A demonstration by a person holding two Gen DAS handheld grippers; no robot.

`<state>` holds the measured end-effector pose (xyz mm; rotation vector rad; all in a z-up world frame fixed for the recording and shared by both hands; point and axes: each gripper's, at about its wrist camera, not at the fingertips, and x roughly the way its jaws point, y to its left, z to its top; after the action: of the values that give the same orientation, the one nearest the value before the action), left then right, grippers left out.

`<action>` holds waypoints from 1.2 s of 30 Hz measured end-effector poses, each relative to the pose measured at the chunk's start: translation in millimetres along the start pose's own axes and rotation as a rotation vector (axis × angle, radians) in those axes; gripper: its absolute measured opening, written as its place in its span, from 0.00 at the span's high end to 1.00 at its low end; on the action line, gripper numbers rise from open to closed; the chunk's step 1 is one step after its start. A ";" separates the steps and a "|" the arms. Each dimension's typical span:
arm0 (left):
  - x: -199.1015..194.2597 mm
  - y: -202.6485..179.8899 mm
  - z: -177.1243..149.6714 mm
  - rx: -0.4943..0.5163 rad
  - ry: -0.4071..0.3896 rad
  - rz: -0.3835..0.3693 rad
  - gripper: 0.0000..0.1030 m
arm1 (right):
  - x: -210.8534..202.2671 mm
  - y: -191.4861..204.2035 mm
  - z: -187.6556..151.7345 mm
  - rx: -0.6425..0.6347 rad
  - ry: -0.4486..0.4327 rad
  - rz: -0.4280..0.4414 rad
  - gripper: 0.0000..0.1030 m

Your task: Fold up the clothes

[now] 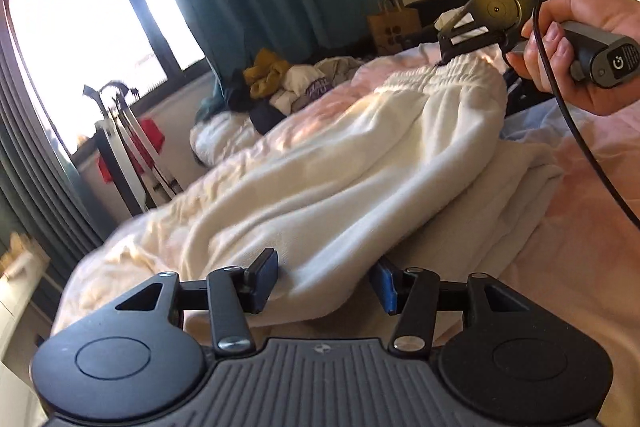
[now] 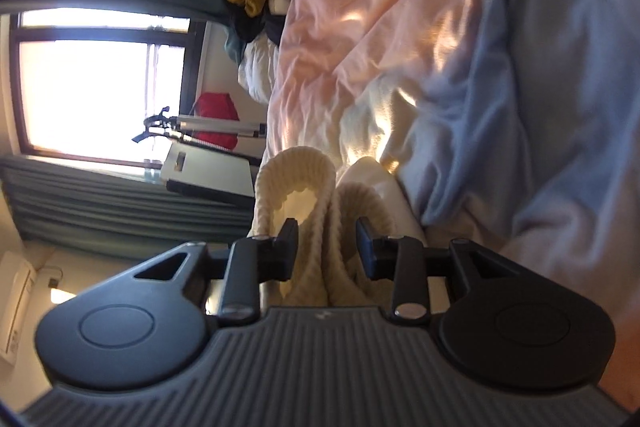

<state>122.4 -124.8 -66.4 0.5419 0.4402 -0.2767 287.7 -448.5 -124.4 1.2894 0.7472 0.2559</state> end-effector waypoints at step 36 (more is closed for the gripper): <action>-41.4 23.8 -22.3 -0.200 0.001 -0.223 0.74 | -42.1 22.2 -13.4 -0.313 -0.156 -0.183 0.80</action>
<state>87.7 -87.3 -53.7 0.2975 0.5237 -0.4407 253.1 -455.6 -89.9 0.9267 0.6577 0.1162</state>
